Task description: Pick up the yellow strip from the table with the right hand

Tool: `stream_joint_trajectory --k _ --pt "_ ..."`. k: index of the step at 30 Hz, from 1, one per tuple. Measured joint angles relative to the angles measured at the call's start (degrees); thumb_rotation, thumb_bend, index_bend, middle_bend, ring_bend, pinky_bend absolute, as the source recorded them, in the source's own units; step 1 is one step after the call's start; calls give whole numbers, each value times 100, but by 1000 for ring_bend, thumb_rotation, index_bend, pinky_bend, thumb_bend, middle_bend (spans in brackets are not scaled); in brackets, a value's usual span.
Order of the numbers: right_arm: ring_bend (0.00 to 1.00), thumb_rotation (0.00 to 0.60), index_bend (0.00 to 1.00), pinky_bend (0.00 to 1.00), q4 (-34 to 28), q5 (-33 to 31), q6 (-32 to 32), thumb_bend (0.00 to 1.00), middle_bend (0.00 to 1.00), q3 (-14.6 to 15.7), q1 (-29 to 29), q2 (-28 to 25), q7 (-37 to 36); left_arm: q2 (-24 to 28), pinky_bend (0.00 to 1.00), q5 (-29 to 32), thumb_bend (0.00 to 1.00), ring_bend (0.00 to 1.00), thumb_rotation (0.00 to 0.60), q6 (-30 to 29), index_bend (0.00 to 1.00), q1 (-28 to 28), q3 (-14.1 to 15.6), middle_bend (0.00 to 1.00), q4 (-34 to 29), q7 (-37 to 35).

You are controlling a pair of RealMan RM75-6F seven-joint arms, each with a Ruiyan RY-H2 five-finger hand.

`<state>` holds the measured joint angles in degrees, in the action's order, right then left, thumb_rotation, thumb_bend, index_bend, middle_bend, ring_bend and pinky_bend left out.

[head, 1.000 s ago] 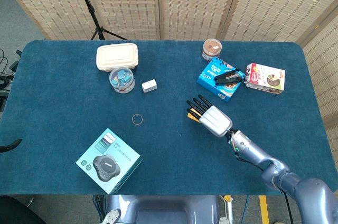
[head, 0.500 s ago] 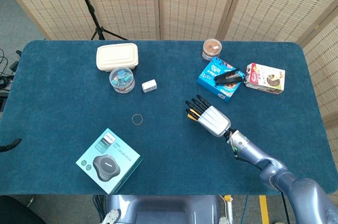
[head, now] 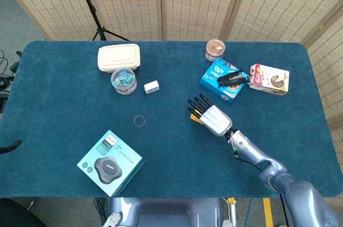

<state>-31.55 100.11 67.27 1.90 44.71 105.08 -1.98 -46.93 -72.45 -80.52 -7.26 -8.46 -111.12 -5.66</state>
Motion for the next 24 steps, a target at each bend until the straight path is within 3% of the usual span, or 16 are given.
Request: stream_joint_trajectory --k 14,24 --pt "0 600 144 0 336 -319 -131 0 0 -233 223 324 107 -5 0 -1 0 0 600 3 0 -1 4 0 0 10" --pt "0 600 148 0 -115 -215 171 0 0 -92 164 18 2 15 0 -18 0 0 600 -16 0 29 9 0 31 -80"
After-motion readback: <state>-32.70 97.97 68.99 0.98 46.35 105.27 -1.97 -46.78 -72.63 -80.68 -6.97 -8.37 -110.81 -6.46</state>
